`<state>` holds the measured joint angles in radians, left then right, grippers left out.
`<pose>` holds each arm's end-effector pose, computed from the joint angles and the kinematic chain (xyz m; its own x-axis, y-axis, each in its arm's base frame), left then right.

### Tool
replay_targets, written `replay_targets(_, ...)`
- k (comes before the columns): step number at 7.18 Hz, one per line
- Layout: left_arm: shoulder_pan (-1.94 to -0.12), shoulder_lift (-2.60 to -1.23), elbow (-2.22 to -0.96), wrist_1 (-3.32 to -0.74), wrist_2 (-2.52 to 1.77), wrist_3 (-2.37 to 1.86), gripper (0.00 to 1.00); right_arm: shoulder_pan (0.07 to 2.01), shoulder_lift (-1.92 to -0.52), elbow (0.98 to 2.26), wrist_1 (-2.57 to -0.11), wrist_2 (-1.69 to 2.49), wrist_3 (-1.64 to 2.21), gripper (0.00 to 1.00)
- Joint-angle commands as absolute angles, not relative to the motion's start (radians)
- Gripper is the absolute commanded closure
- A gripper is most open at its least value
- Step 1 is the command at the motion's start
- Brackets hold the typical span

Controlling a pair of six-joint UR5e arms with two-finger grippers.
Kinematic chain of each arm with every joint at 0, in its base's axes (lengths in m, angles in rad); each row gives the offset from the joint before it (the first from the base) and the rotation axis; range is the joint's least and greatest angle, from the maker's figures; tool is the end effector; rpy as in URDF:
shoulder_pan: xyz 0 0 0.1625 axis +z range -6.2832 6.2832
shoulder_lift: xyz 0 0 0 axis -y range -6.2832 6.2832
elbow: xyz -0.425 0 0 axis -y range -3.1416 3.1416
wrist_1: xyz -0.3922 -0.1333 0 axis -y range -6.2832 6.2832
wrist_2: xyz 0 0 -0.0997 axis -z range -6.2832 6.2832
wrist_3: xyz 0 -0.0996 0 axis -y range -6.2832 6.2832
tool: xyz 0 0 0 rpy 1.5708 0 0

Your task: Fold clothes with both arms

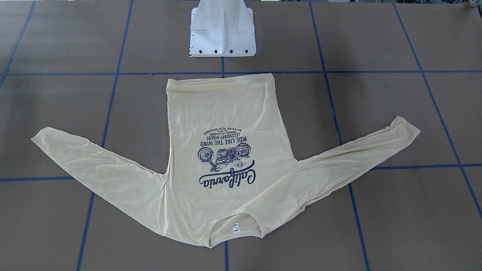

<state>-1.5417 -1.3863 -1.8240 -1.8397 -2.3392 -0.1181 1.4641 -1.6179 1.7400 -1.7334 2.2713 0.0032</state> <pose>-0.0515 -0.4328 0.5879 0.7103 0.1381 -0.6902 0.0566 0.9662 0.2517 0.0191 -0.4705 0.6194 0.7633 -0.0523 0.6439 0.1040 0.9937 -0.0426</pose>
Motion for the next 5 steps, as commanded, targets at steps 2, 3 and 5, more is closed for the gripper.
replay_targets(2,-1.529,-1.387,-1.825,-1.885,-2.339,-0.118,0.00,1.463,-1.628,1.743,-1.729,2.284,0.000,0.00)
replay_targets(3,-1.529,-1.384,-1.827,-1.885,-2.339,-0.120,0.00,1.463,-1.635,1.741,-1.724,2.283,0.005,0.00)
replay_targets(5,-1.528,-1.376,-1.825,-1.888,-2.350,-0.124,0.00,1.456,-1.637,1.734,-1.723,2.351,0.012,0.00)
